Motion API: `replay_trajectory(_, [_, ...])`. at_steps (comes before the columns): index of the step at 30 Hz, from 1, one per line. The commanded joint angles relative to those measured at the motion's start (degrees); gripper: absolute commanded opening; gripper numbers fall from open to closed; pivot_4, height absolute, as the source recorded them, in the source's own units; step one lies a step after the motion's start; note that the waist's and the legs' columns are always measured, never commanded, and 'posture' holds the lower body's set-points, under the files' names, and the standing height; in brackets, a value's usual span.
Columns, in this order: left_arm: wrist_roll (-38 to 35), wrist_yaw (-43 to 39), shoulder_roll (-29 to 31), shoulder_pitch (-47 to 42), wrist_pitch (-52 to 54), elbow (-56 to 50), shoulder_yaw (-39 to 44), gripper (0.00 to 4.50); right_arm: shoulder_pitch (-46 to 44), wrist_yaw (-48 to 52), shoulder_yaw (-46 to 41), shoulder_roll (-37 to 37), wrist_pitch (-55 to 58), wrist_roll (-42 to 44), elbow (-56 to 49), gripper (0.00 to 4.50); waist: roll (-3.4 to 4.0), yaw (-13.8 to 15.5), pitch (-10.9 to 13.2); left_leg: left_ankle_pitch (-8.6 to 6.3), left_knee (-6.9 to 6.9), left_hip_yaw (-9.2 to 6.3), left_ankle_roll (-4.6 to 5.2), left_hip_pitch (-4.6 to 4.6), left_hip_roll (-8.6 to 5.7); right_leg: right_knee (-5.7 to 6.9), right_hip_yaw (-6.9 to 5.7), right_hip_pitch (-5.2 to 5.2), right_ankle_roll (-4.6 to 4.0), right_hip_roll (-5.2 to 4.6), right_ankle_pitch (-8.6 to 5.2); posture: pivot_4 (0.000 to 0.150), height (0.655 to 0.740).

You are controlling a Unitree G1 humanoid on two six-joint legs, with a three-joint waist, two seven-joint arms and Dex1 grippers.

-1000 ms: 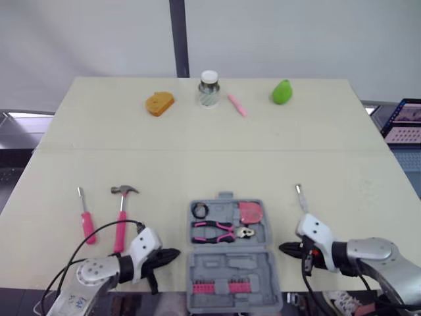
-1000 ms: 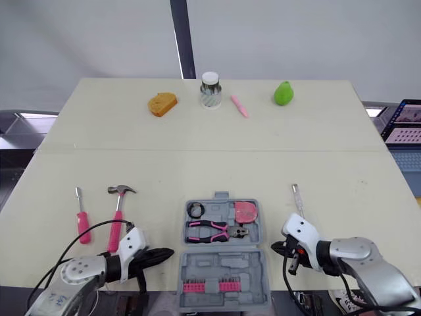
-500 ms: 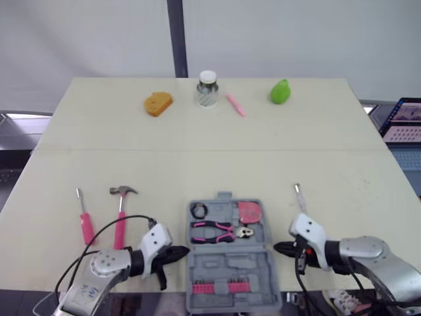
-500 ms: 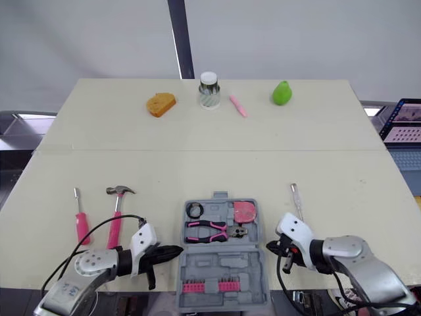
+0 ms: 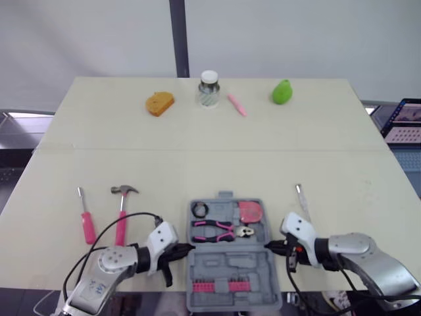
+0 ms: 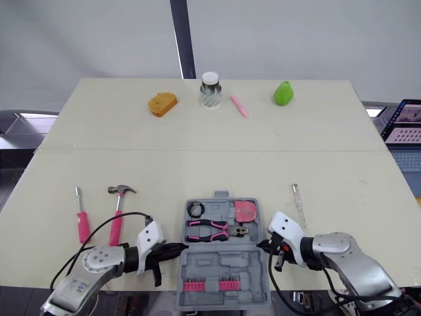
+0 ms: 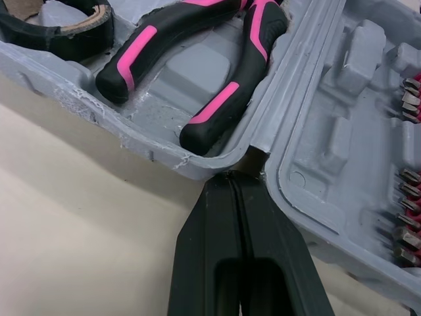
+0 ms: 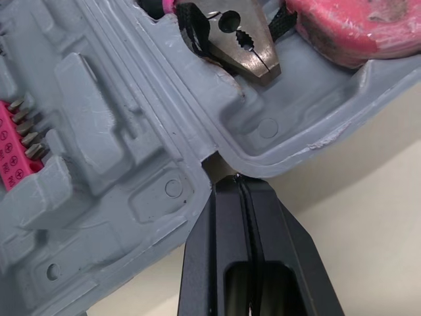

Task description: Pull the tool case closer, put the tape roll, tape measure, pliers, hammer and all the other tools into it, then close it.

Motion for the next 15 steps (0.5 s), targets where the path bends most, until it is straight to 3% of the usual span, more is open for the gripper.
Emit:
replay_trajectory(1, [0.5, 0.3, -0.5, -0.4, -0.8, -0.8, -0.4, 0.03, -0.9, -0.1, 0.5, 0.7, -0.9, -0.3, 0.0, 0.04, 0.0, 0.0, 0.0, 0.0, 0.0, 0.0, 0.0, 0.0, 0.0, 0.0, 0.0, 0.0, 0.0, 0.0, 0.0, 0.15, 0.695])
replay_trajectory(15, [2.2, 1.3, -1.6, -1.7, -2.2, 0.7, -0.1, 0.03, -2.3, -0.7, 0.4, 2.3, -1.0, -1.2, 1.2, 0.04, 0.0, 0.0, 0.0, 0.04, 0.0, 0.0, 0.01, 0.0, -0.02, 0.03, -0.01, 0.0, 0.01, -0.01, 0.0, 0.15, 0.695])
